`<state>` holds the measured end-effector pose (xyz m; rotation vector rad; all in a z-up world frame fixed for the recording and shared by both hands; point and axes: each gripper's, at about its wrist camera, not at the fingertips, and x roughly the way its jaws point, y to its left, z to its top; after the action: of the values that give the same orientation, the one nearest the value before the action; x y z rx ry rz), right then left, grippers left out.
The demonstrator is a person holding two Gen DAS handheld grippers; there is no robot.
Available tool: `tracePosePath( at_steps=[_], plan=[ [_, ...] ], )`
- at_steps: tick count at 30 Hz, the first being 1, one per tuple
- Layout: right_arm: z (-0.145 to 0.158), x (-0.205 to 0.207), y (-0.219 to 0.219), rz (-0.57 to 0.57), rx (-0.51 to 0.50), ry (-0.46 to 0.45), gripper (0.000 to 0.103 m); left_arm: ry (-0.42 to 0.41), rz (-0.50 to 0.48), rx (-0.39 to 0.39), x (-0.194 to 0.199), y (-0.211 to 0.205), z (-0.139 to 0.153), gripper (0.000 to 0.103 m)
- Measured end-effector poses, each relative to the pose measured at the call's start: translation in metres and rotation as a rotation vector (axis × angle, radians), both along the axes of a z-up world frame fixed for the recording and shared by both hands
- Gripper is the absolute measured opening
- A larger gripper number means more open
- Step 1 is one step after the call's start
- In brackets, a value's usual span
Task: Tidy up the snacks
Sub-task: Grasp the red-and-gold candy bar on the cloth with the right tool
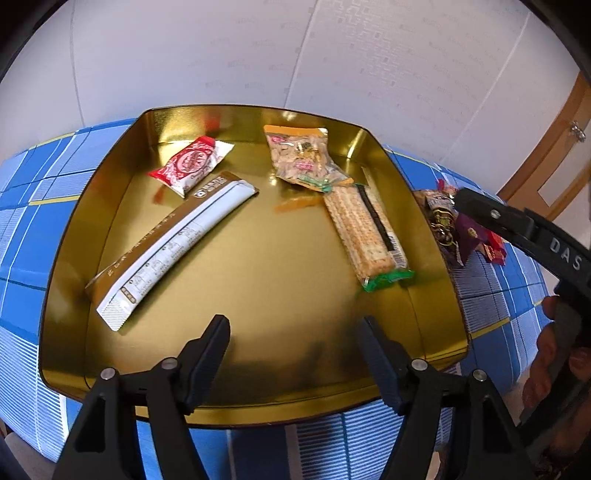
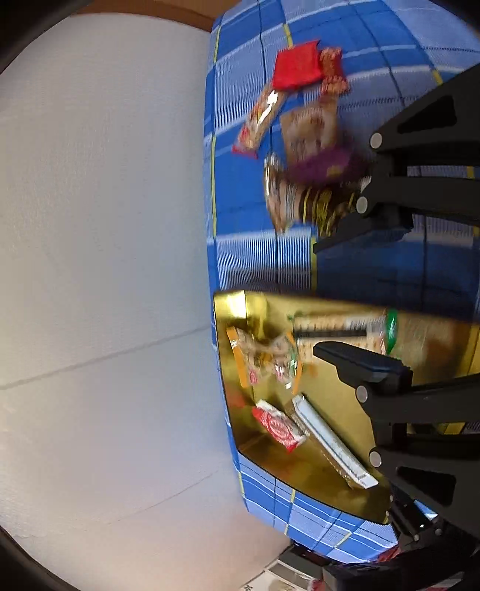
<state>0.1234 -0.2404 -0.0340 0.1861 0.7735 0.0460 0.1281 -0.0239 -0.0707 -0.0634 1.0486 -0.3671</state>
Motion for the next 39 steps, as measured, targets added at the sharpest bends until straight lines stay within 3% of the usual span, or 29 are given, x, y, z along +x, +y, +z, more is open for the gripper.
tracePosePath(
  at_steps=[6,15,19,24,31,33,36,39],
  plan=[
    [-0.016,-0.029,-0.054,-0.113,-0.007,0.026,0.048,-0.007,-0.034,-0.006,-0.009,-0.017,0.005,0.075],
    [-0.059,-0.068,-0.138,-0.285,0.076,0.113,0.048,-0.048,-0.155,-0.014,-0.03,-0.063,0.018,0.08],
    [-0.064,-0.074,-0.164,-0.342,0.111,0.102,0.048,-0.06,-0.214,-0.009,-0.039,-0.089,0.023,0.081],
    [-0.064,-0.055,-0.198,-0.397,0.12,0.099,0.049,-0.059,-0.275,0.004,-0.049,-0.117,0.025,0.081],
    [-0.068,-0.008,-0.217,-0.429,0.213,0.114,0.049,-0.056,-0.314,0.034,-0.059,-0.14,0.019,0.081],
    [-0.071,0.005,-0.212,-0.437,0.179,0.13,0.049,-0.06,-0.315,0.052,-0.061,-0.144,0.018,0.081],
    [-0.072,0.016,-0.195,-0.407,0.052,0.139,0.05,-0.052,-0.317,0.061,-0.059,-0.147,0.017,0.081],
    [-0.072,0.005,-0.189,-0.384,0.002,0.136,0.05,-0.06,-0.31,0.055,-0.055,-0.147,0.021,0.081]
  ],
)
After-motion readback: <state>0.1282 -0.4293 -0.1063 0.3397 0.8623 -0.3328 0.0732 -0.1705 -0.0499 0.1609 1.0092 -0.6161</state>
